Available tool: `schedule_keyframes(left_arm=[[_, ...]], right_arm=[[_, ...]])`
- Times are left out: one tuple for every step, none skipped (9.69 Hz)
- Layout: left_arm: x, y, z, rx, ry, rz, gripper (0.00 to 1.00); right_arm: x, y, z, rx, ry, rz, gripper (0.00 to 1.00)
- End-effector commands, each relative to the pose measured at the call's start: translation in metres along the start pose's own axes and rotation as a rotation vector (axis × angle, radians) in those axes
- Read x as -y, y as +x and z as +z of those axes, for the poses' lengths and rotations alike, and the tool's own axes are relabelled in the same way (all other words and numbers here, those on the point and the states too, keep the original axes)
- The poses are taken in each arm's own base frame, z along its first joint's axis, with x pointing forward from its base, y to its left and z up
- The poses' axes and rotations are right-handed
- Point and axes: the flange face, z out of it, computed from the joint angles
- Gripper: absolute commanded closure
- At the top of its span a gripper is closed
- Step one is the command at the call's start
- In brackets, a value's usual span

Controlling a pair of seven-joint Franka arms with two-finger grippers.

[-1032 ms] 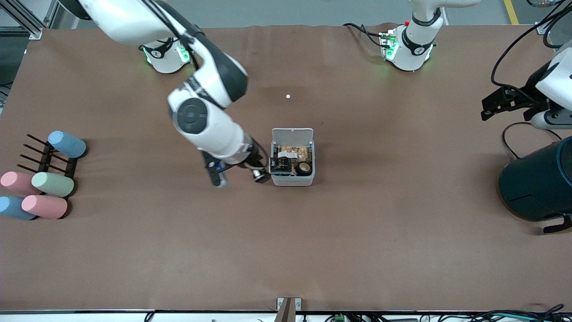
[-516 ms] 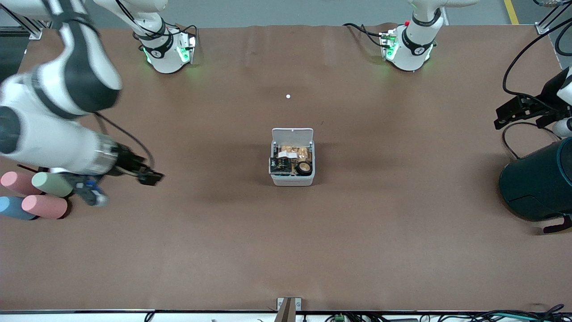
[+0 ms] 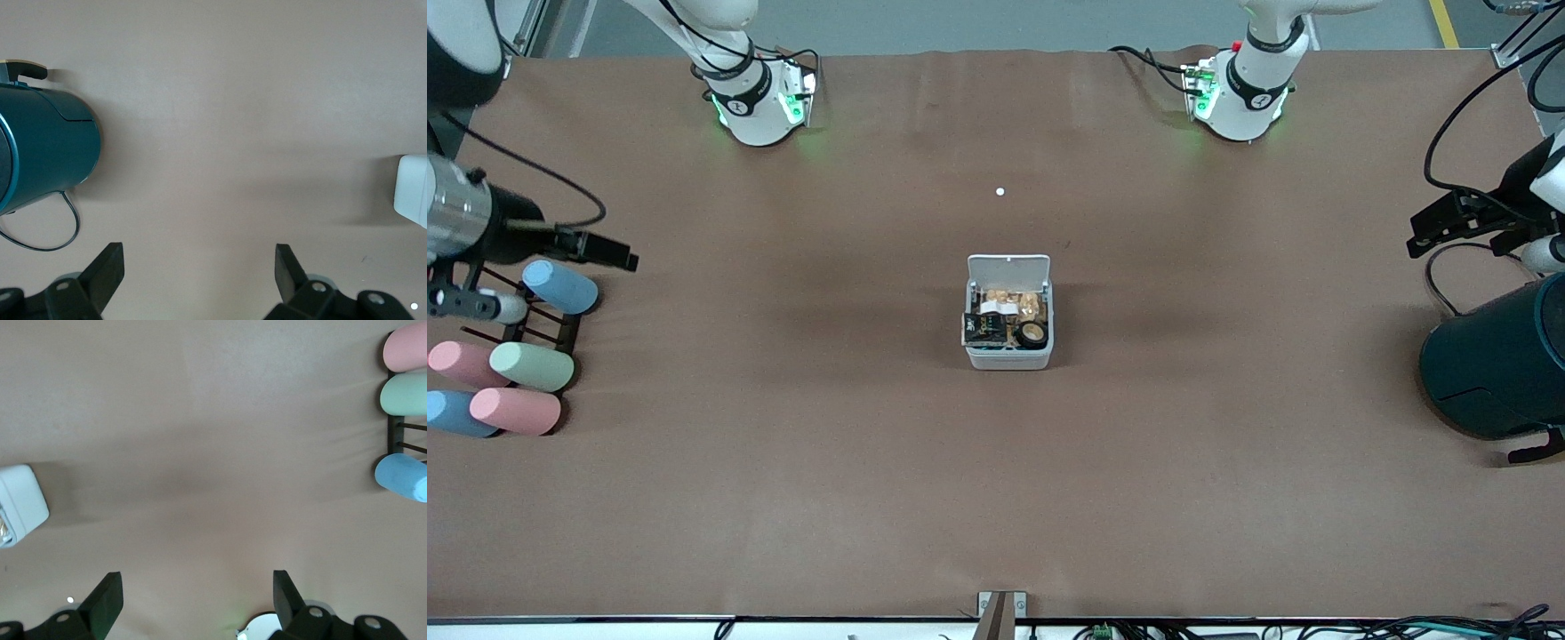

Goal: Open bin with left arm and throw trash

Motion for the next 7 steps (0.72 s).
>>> schedule_keyframes(left_arm=[[-0.002, 0.0, -0.003, -0.011, -0.004, 0.01, 0.0], [-0.001, 0.0, -0.003, -0.011, -0.004, 0.008, 0.0], [-0.002, 0.0, -0.002, -0.01, -0.004, 0.008, 0.0], [-0.001, 0.0, -0.003, -0.01, -0.004, 0.007, 0.0], [-0.001, -0.001, -0.002, -0.008, -0.004, 0.008, 0.0], [0.0, 0.0, -0.002, -0.008, -0.004, 0.008, 0.0], [0.001, 0.0, -0.002, -0.008, -0.003, 0.007, 0.0]], right_arm=[[-0.007, -0.012, -0.001, 0.015, -0.033, -0.044, 0.01], [-0.01, -0.012, -0.003, 0.012, -0.033, -0.044, 0.01], [-0.012, -0.012, -0.003, 0.012, -0.036, -0.04, 0.01], [-0.015, -0.012, -0.004, 0.011, -0.038, -0.021, 0.01], [-0.027, -0.012, -0.02, -0.021, -0.014, 0.001, 0.01], [-0.032, -0.014, -0.03, -0.037, -0.005, -0.016, 0.0], [-0.029, -0.015, -0.027, -0.022, -0.025, -0.064, 0.0]])
